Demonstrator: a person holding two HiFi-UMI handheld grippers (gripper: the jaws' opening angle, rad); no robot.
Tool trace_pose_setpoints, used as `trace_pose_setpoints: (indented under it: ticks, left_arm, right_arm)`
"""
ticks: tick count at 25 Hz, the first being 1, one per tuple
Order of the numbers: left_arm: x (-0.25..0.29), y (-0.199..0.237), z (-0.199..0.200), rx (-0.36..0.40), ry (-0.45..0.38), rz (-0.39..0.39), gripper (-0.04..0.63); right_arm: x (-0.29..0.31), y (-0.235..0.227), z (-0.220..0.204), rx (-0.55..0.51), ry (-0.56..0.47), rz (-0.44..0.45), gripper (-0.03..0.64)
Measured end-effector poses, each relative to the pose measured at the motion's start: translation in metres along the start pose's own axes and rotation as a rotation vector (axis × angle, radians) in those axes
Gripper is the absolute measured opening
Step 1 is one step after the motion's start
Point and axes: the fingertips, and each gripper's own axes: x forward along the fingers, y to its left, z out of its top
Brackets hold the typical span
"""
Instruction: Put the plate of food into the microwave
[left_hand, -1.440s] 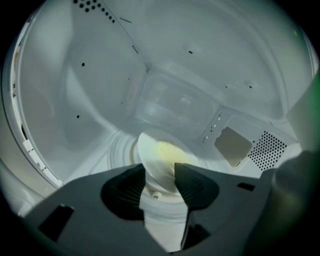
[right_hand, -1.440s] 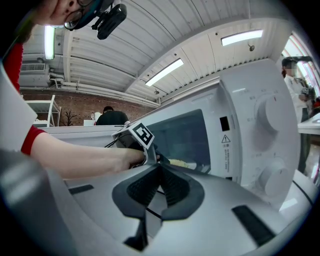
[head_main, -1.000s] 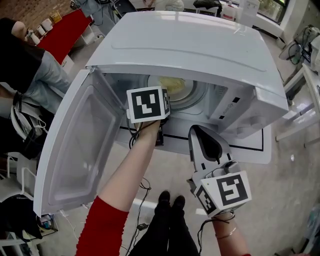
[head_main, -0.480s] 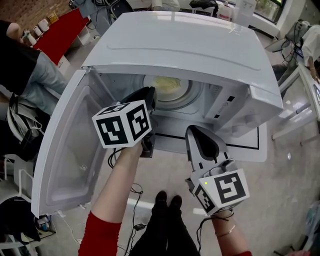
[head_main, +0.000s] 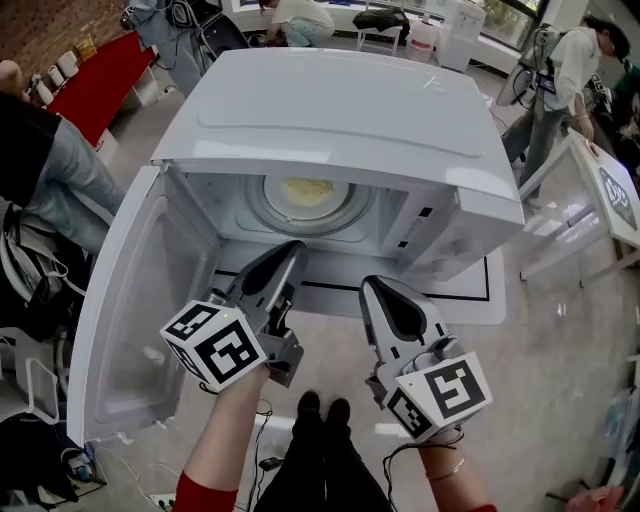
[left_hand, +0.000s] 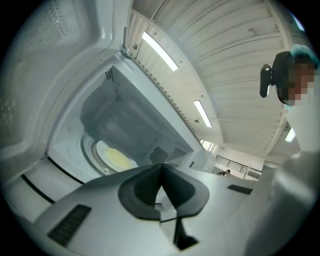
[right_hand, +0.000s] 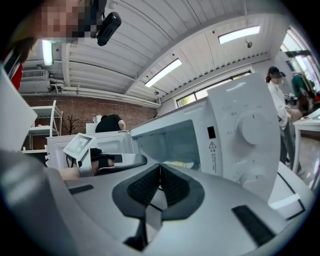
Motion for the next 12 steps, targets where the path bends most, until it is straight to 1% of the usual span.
trace_pose_setpoints:
  ticks: [5, 8, 10, 12]
  left_arm:
    - [-0.023, -0.057, -0.008, 0.040, -0.009, -0.075, 0.009]
    - [-0.037, -0.088, -0.002, 0.053, -0.044, -0.134, 0.009]
    - [-0.044, -0.097, 0.002, 0.047, -0.060, -0.158, 0.009]
    - [-0.050, -0.098, 0.000, 0.042, -0.051, -0.164, 0.009]
  right_arm:
    - [-0.035, 0.007, 0.011, 0.034, 0.043, 0.008, 0.015]
    - [-0.056, 0.010, 0.021, 0.038, 0.041, 0.009, 0.015]
    - [-0.065, 0.013, 0.025, 0.042, 0.033, 0.007, 0.015]
    - [-0.070, 0.018, 0.025, 0.044, 0.022, 0.011, 0.015]
